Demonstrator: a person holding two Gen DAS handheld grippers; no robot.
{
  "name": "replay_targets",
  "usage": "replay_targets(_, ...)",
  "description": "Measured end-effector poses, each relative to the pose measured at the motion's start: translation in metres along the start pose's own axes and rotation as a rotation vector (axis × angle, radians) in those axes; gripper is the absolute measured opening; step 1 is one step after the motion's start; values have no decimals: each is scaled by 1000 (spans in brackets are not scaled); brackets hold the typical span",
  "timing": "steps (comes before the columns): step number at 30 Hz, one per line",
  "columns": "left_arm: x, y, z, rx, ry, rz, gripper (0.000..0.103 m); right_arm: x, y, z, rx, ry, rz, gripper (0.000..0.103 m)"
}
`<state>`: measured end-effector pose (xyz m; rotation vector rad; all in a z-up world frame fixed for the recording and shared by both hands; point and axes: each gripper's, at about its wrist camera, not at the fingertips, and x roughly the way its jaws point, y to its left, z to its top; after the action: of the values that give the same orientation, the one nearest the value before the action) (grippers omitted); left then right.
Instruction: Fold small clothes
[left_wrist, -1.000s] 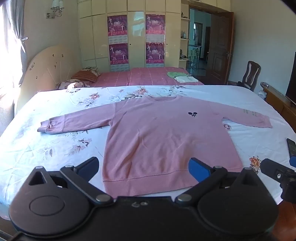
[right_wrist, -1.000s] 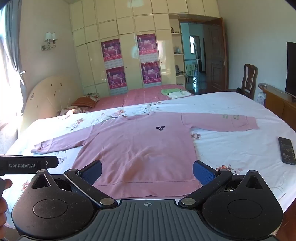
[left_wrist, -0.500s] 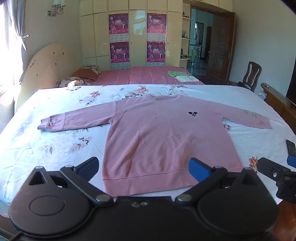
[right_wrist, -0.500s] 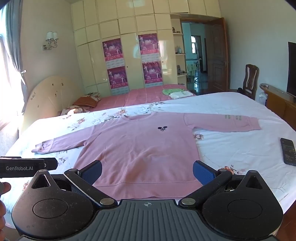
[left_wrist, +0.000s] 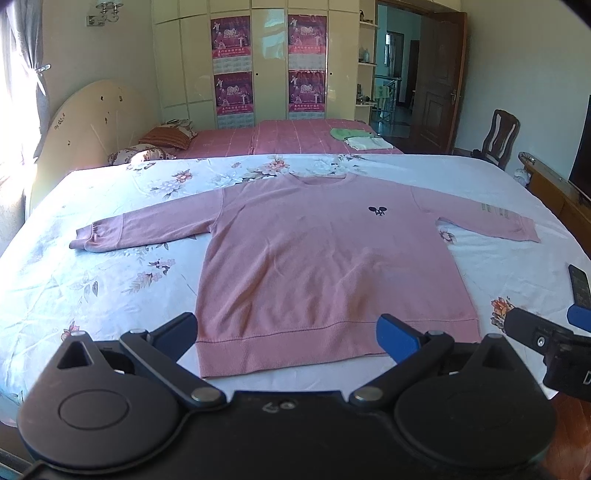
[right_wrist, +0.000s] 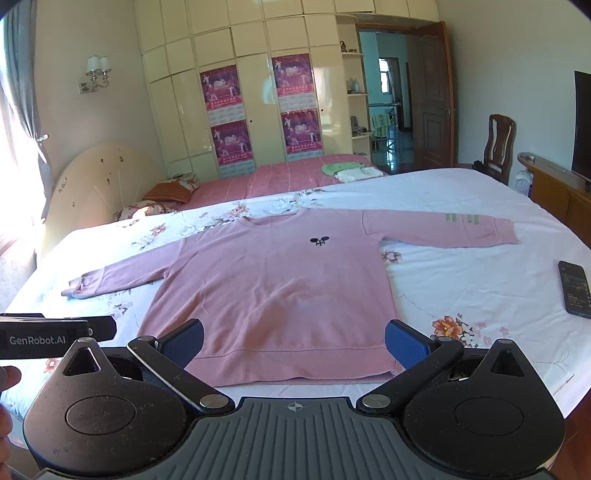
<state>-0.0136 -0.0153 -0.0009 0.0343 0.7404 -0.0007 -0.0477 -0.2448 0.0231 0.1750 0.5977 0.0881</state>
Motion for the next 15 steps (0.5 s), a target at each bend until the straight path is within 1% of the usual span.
replay_targets(15, 4, -8, -2, 3, 9, 4, 103, 0, -3, -1, 0, -1, 0, 103)
